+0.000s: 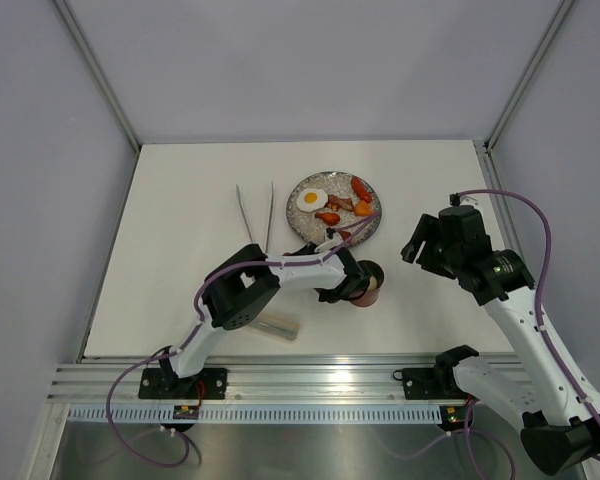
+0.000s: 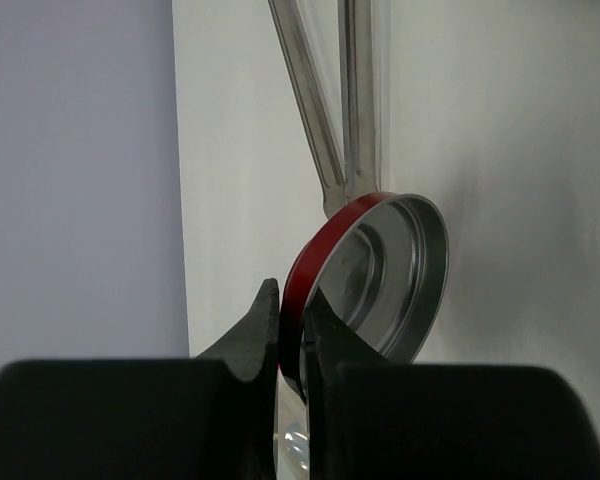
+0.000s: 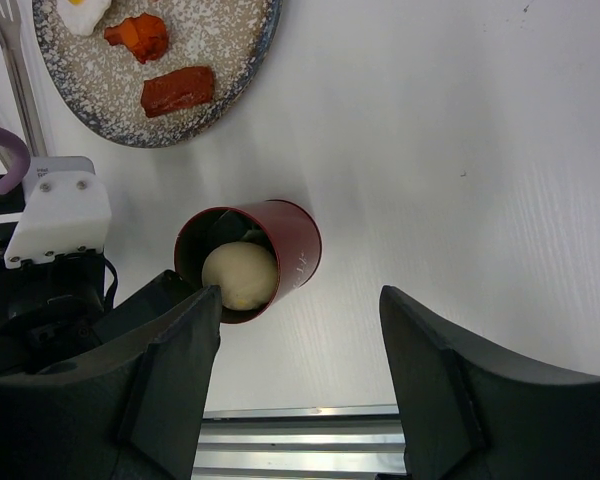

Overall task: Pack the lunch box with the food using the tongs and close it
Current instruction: Place the box lid at the center of the board, then adjust the box lid at the center of the board.

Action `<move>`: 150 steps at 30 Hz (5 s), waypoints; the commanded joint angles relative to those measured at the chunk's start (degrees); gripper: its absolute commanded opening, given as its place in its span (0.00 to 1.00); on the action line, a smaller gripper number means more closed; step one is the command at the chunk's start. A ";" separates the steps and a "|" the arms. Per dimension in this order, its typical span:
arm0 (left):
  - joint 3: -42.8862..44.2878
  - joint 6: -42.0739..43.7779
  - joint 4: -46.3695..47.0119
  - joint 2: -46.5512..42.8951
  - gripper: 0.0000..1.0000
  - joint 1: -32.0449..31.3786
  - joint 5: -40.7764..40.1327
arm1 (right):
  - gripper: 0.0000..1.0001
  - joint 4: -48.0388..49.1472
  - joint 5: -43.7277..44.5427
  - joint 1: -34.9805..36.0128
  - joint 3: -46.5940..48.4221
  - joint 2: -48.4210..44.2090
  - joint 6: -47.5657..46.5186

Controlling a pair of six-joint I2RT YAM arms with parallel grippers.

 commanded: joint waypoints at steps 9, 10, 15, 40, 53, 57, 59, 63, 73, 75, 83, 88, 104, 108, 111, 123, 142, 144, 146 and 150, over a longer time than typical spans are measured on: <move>-0.52 3.01 0.06 0.84 0.16 -1.59 0.45 | 0.73 0.46 -1.11 -0.45 1.53 -0.93 -0.17; -0.52 3.27 0.15 0.75 0.19 -1.60 0.63 | 0.73 0.55 -1.19 -0.37 1.62 -0.92 -0.17; -0.52 4.85 1.56 0.22 0.29 -2.04 2.12 | 0.73 0.55 -1.28 -0.37 1.71 -0.75 -0.34; 3.26 10.74 6.21 -19.10 0.39 -1.34 11.87 | 0.73 -0.24 -1.37 -0.45 4.08 0.92 -3.24; -24.32 10.66 29.07 -47.06 0.43 20.80 51.15 | 0.69 -2.70 2.57 16.36 15.41 10.75 -12.03; -27.06 12.05 28.37 -51.19 0.47 28.45 55.99 | 0.66 -2.53 8.10 28.26 19.89 20.59 -14.75; -27.41 12.67 26.79 -53.81 0.48 33.81 58.36 | 0.64 -1.83 9.35 32.66 23.04 27.18 -15.81; -26.36 14.43 23.98 -58.21 0.59 42.16 60.48 | 0.57 1.24 8.74 39.78 27.89 37.46 -17.04; -27.32 14.79 22.21 -64.90 0.60 51.84 61.36 | 0.59 7.40 6.54 44.98 36.86 58.91 -20.55; -28.11 14.87 22.56 -65.43 0.60 51.93 61.53 | 0.59 8.02 5.84 44.98 38.44 60.94 -21.43; -30.75 15.49 22.92 -67.01 0.59 52.37 62.33 | 0.58 10.65 5.83 44.90 41.08 69.65 -23.10; -31.45 15.75 22.92 -67.81 0.59 52.55 62.41 | 0.55 11.88 8.64 44.72 41.43 72.55 -23.37; -33.74 15.93 24.23 -68.69 0.58 52.55 64.17 | 0.46 15.66 8.38 44.11 37.40 66.76 -22.49; -33.74 15.67 24.58 -68.16 0.58 52.55 64.44 | 0.49 15.93 10.14 43.84 38.44 66.04 -23.63; -33.39 15.66 24.59 -68.16 0.58 52.55 64.44 | 0.50 13.82 11.46 43.84 40.55 69.37 -24.86; -33.65 15.84 24.50 -68.07 0.58 52.63 64.35 | 0.47 15.57 12.96 42.44 40.64 74.40 -27.76; -36.63 19.35 29.14 -69.82 0.61 52.90 67.76 | 0.00 23.12 -15.36 32.27 33.80 51.12 -8.04; -40.22 19.79 33.97 -71.67 0.66 52.90 72.22 | 0.00 30.29 -21.55 29.09 29.06 46.99 -2.48; -42.34 19.71 39.33 -74.91 0.75 52.55 78.02 | 0.00 38.02 -27.81 24.70 24.07 43.66 6.39; -46.04 19.27 46.64 -79.58 0.88 49.65 81.48 | 0.00 55.17 -35.81 18.89 15.43 41.00 23.44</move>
